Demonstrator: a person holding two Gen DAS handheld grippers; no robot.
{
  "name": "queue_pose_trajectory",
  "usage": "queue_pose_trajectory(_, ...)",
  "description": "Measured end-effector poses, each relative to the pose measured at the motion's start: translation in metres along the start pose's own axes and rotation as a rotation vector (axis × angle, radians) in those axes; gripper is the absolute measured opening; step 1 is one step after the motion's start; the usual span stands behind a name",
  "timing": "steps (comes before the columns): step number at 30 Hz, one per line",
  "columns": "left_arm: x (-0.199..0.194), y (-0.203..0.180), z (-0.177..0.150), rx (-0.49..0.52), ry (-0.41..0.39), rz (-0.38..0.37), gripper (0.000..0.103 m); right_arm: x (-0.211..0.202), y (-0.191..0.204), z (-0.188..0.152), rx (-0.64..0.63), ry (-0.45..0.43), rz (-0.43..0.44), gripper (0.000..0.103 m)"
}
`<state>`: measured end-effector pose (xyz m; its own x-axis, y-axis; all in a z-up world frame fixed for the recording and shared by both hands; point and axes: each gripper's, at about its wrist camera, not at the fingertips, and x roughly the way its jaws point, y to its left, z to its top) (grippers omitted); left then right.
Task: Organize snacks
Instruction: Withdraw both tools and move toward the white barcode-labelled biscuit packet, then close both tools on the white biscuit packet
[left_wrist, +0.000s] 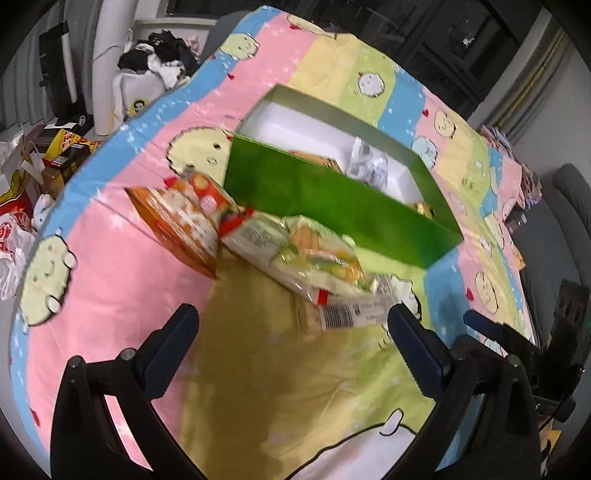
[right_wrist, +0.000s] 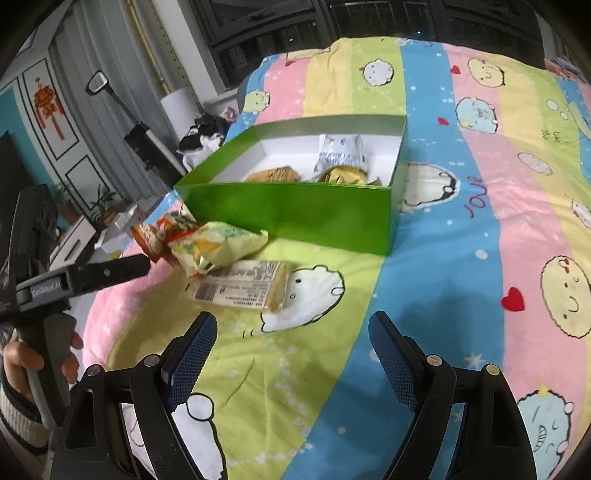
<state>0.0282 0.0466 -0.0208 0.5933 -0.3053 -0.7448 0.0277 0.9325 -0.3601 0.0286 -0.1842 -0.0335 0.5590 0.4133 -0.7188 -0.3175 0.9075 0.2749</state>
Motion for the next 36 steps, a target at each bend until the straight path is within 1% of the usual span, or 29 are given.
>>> queue_pose_trajectory(2, 0.006, -0.005, -0.004, 0.021, 0.008, 0.001, 0.102, 0.005, 0.003, -0.003, -0.013, 0.008, -0.003, 0.085)
queue_pose_trajectory(5, 0.014, -0.009, -0.007, 0.056, 0.010, 0.021, 0.102, 0.013, 0.008, -0.007, -0.032, 0.028, -0.004, 0.085)
queue_pose_trajectory(11, 0.033, -0.014, -0.013, 0.090, 0.047, 0.001, 0.101, 0.030, 0.018, -0.009, -0.085, 0.050, 0.009, 0.085)
queue_pose_trajectory(13, 0.037, -0.016, -0.013, 0.099, 0.051, -0.009, 0.101, 0.035, 0.022, -0.008, -0.118, 0.054, 0.001, 0.085)
queue_pose_trajectory(15, 0.040, -0.016, -0.012, 0.098, 0.054, -0.020, 0.096, 0.040, 0.026, -0.005, -0.151, 0.052, -0.005, 0.084)
queue_pose_trajectory(17, 0.045, -0.015, -0.010, 0.095, 0.062, -0.023, 0.093, 0.045, 0.027, -0.002, -0.163, 0.058, 0.002, 0.081)
queue_pose_trajectory(20, 0.048, -0.016, -0.008, 0.089, 0.062, -0.031, 0.092, 0.055, 0.029, 0.003, -0.178, 0.080, 0.008, 0.075)
queue_pose_trajectory(22, 0.050, -0.017, -0.007, 0.093, 0.064, -0.040, 0.088, 0.061, 0.030, 0.006, -0.188, 0.092, 0.015, 0.073)
queue_pose_trajectory(23, 0.051, -0.017, -0.006, 0.093, 0.065, -0.046, 0.083, 0.063, 0.030, 0.007, -0.193, 0.096, 0.022, 0.072)
queue_pose_trajectory(24, 0.053, -0.018, -0.005, 0.093, 0.066, -0.044, 0.081, 0.065, 0.031, 0.008, -0.198, 0.101, 0.030, 0.071)
queue_pose_trajectory(26, 0.055, -0.018, -0.003, 0.089, 0.066, -0.050, 0.081, 0.070, 0.031, 0.009, -0.201, 0.113, 0.049, 0.067)
queue_pose_trajectory(27, 0.055, -0.018, -0.004, 0.085, 0.065, -0.057, 0.077, 0.071, 0.032, 0.010, -0.203, 0.115, 0.050, 0.066)
queue_pose_trajectory(28, 0.056, -0.019, -0.003, 0.082, 0.070, -0.066, 0.073, 0.073, 0.032, 0.010, -0.204, 0.116, 0.056, 0.064)
queue_pose_trajectory(29, 0.057, -0.020, -0.003, 0.084, 0.075, -0.072, 0.061, 0.073, 0.032, 0.011, -0.205, 0.116, 0.062, 0.059)
queue_pose_trajectory(30, 0.059, -0.021, -0.003, 0.086, 0.078, -0.072, 0.056, 0.073, 0.031, 0.012, -0.203, 0.117, 0.074, 0.059)
queue_pose_trajectory(36, 0.059, -0.023, -0.004, 0.093, 0.077, -0.063, 0.056, 0.074, 0.031, 0.010, -0.207, 0.119, 0.079, 0.055)
